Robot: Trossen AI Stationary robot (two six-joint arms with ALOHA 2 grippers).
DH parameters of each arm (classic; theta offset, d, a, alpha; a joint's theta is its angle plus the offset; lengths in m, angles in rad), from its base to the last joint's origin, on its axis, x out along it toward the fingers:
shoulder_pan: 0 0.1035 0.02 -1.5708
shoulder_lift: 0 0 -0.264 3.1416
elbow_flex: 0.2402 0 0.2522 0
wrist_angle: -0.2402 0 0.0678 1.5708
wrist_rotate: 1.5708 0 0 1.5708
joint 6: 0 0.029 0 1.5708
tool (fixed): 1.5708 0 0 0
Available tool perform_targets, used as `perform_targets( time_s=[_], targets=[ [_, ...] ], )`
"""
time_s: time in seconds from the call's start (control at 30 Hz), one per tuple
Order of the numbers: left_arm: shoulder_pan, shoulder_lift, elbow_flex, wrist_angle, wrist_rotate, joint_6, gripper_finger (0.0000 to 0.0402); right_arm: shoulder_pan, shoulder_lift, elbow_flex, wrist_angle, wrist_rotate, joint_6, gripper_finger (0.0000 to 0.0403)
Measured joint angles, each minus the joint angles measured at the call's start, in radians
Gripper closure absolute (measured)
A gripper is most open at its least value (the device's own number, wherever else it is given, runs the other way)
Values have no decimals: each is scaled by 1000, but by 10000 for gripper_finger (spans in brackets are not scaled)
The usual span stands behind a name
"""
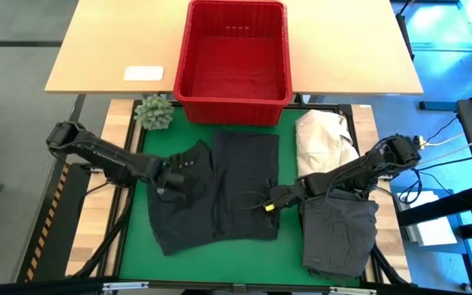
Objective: Fold laundry
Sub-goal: Fold the gray short
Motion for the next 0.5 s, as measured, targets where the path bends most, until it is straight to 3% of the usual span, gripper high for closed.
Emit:
perform_targets(
  time_s=[0.27,0.5],
  targets=[
    [-123,3,-111,6,56,-199,241,-3,127,38,-31,-70,7,403],
    [-165,4,-196,100,179,-285,241,-3,150,38,-203,-70,70,403]
  ],
)
